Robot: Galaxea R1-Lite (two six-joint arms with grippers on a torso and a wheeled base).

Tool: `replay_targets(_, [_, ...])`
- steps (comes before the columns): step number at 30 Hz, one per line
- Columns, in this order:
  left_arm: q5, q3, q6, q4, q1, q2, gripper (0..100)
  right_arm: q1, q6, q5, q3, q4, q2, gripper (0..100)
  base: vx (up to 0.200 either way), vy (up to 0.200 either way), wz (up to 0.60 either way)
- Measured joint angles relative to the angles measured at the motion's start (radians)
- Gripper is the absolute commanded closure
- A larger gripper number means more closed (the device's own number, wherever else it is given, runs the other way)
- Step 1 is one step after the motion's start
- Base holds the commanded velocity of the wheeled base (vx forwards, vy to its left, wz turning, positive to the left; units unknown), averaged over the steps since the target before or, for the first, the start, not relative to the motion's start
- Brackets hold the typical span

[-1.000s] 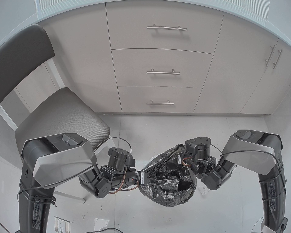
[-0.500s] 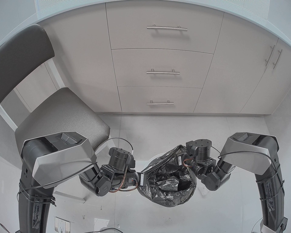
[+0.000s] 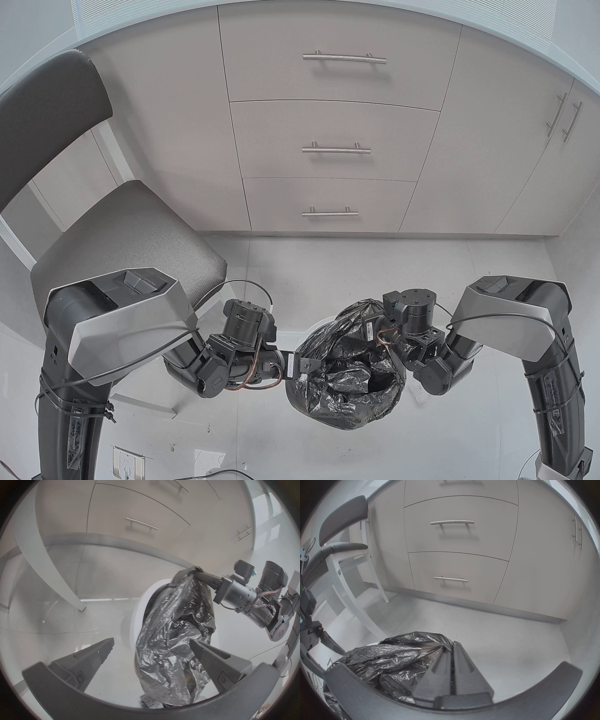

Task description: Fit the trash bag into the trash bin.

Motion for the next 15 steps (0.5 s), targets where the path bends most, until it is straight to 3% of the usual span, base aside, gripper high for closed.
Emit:
replay_targets(10, [0.077,-0.068,-0.016,0.061,0.016,0.017,0,0.005,0.000,0.000,-0.001,-0.018,0.008,100,0.000,0.000,0.00])
replay_targets(15, [0.100,-0.141,-0.088,0.125,0.022,0.031,0,0.008,0.006,0.000,0.001,-0.027,0.009,100,0.000,0.000,0.00])
